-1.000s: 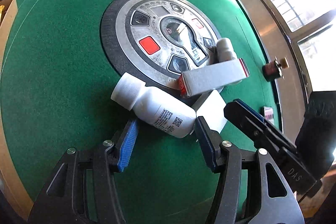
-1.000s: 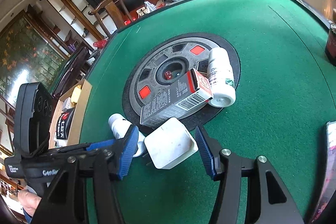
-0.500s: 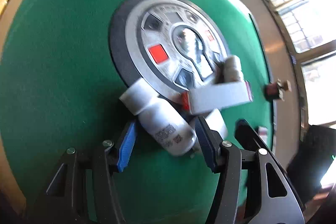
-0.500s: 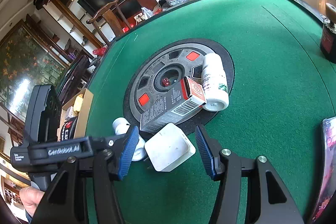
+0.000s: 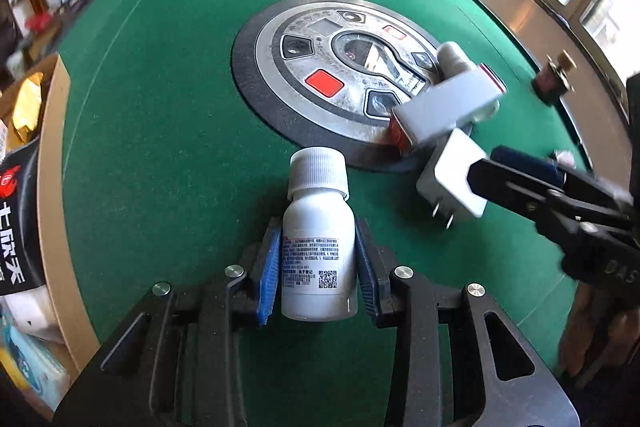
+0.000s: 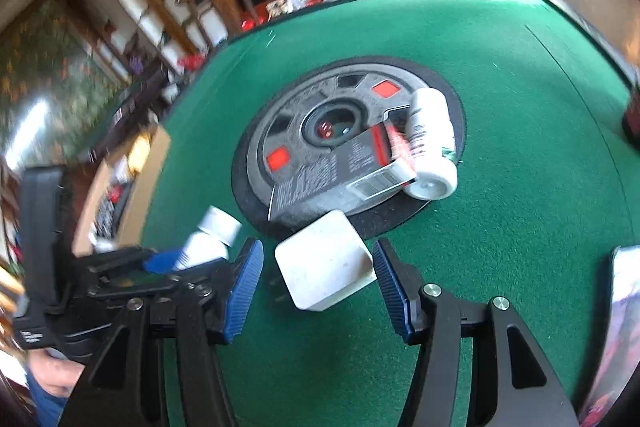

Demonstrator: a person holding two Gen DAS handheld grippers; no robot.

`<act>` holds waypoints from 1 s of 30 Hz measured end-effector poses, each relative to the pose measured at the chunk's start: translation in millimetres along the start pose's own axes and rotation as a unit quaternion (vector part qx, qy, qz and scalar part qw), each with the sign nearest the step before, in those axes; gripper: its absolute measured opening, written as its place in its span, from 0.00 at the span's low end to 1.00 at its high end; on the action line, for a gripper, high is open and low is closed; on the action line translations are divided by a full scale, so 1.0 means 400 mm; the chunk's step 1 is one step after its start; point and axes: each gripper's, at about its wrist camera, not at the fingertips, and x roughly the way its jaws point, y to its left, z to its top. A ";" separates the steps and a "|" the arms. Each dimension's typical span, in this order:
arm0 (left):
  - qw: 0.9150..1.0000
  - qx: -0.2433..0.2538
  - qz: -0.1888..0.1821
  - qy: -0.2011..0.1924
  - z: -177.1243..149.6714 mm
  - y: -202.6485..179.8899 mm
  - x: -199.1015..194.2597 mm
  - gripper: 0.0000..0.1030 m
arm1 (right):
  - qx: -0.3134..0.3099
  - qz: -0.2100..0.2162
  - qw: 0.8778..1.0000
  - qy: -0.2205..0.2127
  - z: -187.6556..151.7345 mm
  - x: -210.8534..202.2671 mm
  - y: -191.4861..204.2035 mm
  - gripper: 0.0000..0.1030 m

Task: Organize objects
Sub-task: 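Grasp the white plastic bottle with the left tool while the right tool grasps the white square charger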

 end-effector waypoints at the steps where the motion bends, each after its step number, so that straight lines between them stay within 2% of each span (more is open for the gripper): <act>1: 1.000 0.009 0.003 -0.006 -0.007 -0.002 -0.001 0.33 | -0.016 -0.015 1.000 0.001 -0.003 0.006 0.012 0.58; 4: 0.999 0.023 0.014 -0.017 -0.017 -0.008 0.000 0.33 | -0.051 -0.050 0.997 0.014 -0.019 0.039 0.032 0.58; 12: 0.996 0.055 0.042 -0.054 -0.026 -0.036 0.009 0.33 | -0.048 -0.035 0.998 0.002 -0.024 0.043 0.016 0.57; 15: 0.997 0.040 0.033 -0.058 -0.025 -0.021 0.006 0.33 | -0.045 -0.035 0.998 -0.003 -0.023 0.031 0.016 0.50; 21: 0.995 0.007 0.039 -0.096 -0.014 0.021 -0.038 0.33 | -0.034 -0.016 0.999 -0.030 -0.015 -0.004 0.018 0.50; 27: 0.990 0.001 0.033 -0.138 -0.015 0.025 -0.082 0.33 | -0.011 0.028 0.997 -0.076 -0.003 -0.052 0.017 0.50; 30: 0.988 0.002 0.042 -0.151 -0.017 0.025 -0.091 0.33 | -0.006 0.035 0.995 -0.090 -0.002 -0.062 0.026 0.50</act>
